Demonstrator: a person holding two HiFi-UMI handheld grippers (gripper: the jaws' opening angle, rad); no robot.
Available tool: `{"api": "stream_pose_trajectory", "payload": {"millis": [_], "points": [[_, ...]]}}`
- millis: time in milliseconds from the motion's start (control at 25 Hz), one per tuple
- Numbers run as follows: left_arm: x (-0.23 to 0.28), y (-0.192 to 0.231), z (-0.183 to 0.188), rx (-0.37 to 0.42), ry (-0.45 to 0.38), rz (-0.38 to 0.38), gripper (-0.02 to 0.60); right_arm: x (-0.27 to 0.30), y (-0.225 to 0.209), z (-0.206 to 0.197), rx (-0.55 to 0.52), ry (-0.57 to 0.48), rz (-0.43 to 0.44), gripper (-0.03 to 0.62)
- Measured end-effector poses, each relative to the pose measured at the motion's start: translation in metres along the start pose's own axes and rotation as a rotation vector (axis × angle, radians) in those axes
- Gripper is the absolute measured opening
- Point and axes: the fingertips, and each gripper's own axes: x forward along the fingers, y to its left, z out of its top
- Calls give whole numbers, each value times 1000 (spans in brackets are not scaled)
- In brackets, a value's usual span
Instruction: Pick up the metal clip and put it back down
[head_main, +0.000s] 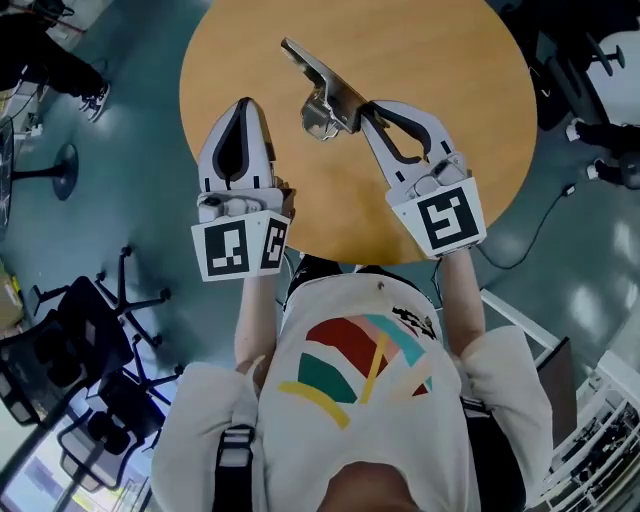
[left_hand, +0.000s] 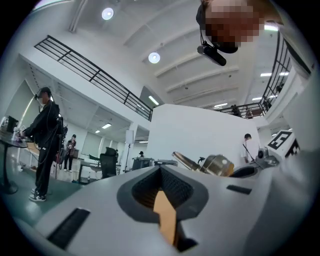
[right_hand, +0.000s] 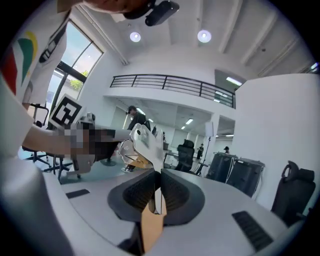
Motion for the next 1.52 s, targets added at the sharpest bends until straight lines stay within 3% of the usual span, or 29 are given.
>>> {"api": "stream_pose_trajectory", "payload": {"millis": [160, 440, 680, 1040, 1160, 1520], "points": [[-9, -82, 33, 30, -74, -109, 41, -93, -38, 48, 124, -192, -178, 46], [-42, -183, 56, 66, -92, -183, 41, -239, -51, 59, 144, -221, -307, 44], [-66, -240, 72, 84, -149, -237, 41, -312, -49, 55, 164, -276, -386, 44], [-71, -273, 86, 154, -186, -270, 41, -349, -49, 59, 128, -293, -423, 44], [-72, -273, 92, 111, -217, -282, 41, -350, -53, 57, 130, -285, -429, 44], [-37, -246, 74, 85, -155, -248, 41, -312, -74, 37, 157, -227, -400, 46]]}}
